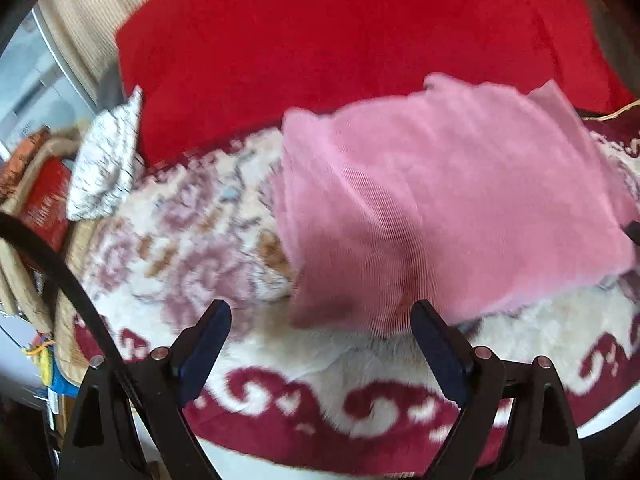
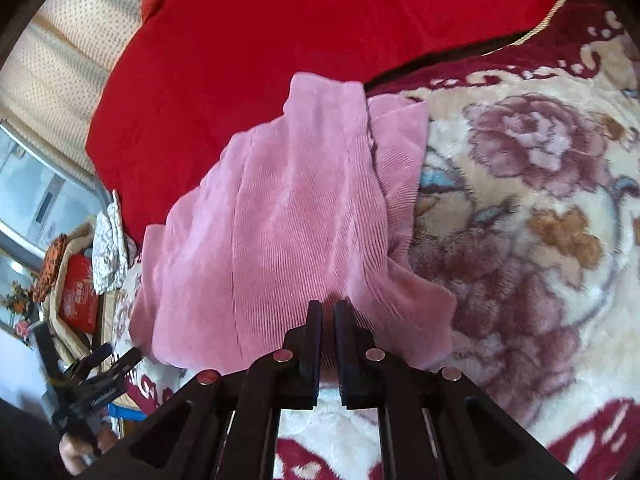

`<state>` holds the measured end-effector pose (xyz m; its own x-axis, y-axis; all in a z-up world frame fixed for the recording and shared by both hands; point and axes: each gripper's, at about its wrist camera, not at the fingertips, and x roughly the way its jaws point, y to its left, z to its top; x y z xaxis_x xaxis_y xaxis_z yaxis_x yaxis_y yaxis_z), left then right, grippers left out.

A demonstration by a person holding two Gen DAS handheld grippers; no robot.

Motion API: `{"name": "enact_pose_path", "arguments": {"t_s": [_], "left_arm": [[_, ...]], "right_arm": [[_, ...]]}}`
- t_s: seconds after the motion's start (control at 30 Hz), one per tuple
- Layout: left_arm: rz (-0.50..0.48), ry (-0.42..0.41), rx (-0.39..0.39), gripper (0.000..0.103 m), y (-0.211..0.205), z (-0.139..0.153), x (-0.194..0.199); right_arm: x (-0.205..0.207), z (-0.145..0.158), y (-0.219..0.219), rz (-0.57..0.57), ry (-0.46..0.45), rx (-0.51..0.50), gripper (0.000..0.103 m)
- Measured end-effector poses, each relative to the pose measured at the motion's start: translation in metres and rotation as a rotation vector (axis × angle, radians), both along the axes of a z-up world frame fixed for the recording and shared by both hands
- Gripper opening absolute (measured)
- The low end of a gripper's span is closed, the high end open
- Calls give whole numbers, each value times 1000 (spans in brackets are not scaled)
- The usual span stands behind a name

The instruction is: Fold large clothes

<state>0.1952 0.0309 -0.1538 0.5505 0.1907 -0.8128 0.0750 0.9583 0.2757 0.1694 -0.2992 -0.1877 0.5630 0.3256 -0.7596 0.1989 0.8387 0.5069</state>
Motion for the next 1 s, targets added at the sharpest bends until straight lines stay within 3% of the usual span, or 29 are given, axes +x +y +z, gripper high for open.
{"name": "enact_pose_path", "arguments": {"t_s": [0.07, 0.13, 0.2, 0.23, 0.27, 0.4, 0.47, 0.53, 0.67, 0.73, 0.77, 0.8, 0.83, 0.9, 1.0], "left_arm": [[13, -35, 7, 91, 3, 18, -10], [24, -61, -17, 91, 10, 32, -8], [25, -77, -46, 91, 11, 45, 2], [34, -81, -45, 91, 9, 48, 13], [49, -82, -43, 91, 8, 47, 23], [85, -48, -126, 91, 3, 24, 68], [90, -54, -132, 91, -3, 9, 85], [99, -50, -141, 91, -10, -8, 99], [132, -1, -202, 91, -12, -45, 119], [152, 34, -213, 94, -10, -68, 126], [149, 13, -229, 95, -8, -73, 124], [134, -21, -222, 97, -8, -73, 120], [118, -25, -208, 97, -9, -73, 118], [87, -27, -187, 96, -9, -64, 115], [98, -171, -167, 96, 10, -36, 94]], "right_arm": [[-3, 14, 4, 11, -20, -6, 11], [-14, 34, 7, 39, -121, -3, 11], [-22, 40, 6, 38, -216, -15, 35], [-24, 36, 4, 29, -233, -16, 72], [-22, 32, 3, 20, -234, -13, 84], [6, 38, -3, 7, -287, -54, 71], [29, 47, -2, 16, -312, -103, 47], [47, 48, 1, 31, -293, -120, 36], [98, 23, -1, 11, -213, -123, 36], [117, -1, -10, -41, -119, -132, 36], [126, -21, -19, -68, -35, -98, 35], [129, -33, -26, -70, -11, -30, 35], [129, -35, -31, -81, -30, 12, 35], [127, -24, -30, -87, -33, -6, 34], [114, 0, -21, -119, -120, -24, 38]]}}
